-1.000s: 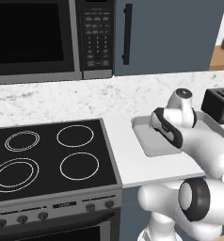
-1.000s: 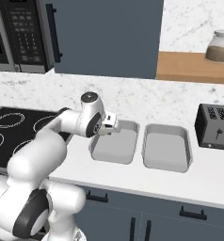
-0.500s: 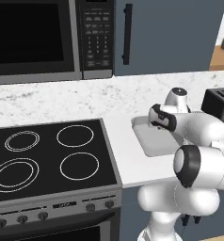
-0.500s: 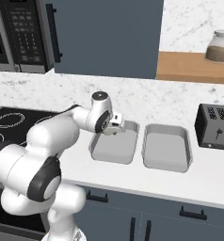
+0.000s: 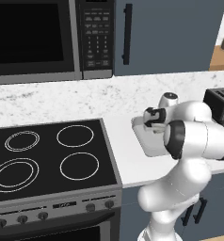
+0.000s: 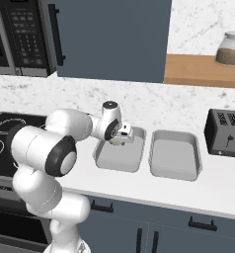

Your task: Place one garlic and one fish in each tupperware on the nearby counter, to pack two identical lunches.

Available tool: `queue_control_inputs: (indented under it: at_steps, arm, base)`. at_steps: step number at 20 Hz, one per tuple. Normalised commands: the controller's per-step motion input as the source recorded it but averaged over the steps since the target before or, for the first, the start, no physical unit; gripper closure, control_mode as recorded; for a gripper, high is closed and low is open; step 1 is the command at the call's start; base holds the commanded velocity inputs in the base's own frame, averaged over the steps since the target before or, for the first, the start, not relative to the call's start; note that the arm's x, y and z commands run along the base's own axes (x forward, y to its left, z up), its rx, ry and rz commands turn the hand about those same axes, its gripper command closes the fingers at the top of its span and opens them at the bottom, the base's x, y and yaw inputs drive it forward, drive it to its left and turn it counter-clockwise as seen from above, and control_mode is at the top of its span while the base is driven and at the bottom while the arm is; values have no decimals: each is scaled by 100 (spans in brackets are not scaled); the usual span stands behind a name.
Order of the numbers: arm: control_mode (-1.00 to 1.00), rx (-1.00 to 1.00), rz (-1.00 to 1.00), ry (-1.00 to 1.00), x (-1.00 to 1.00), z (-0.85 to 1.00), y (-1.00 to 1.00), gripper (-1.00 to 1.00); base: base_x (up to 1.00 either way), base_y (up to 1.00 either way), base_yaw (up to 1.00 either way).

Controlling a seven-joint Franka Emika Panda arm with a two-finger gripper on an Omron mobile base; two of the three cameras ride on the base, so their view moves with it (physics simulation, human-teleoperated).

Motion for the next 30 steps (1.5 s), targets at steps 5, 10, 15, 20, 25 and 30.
queue_control_inputs:
  at_steps: [5, 10, 15, 20, 25, 30]
  arm:
    - [-100, 0, 0, 3, 30, -30, -11, 100]
    - [-100, 0, 1, 2, 29, -32, -13, 100]
    - [-100, 0, 0, 0, 27, -20, -1, 100]
    - [-100, 0, 0, 0, 32, -16, 0, 100]
    - [-100, 0, 0, 0, 32, -25, 0, 100]
    - [-100, 0, 0, 0, 20, -13, 0, -100]
  base:
    - [0, 0, 0]
    - [0, 0, 0]
    - [0, 0, 0]
    - [0, 0, 0]
    - [0, 0, 0]
    - [0, 0, 0]
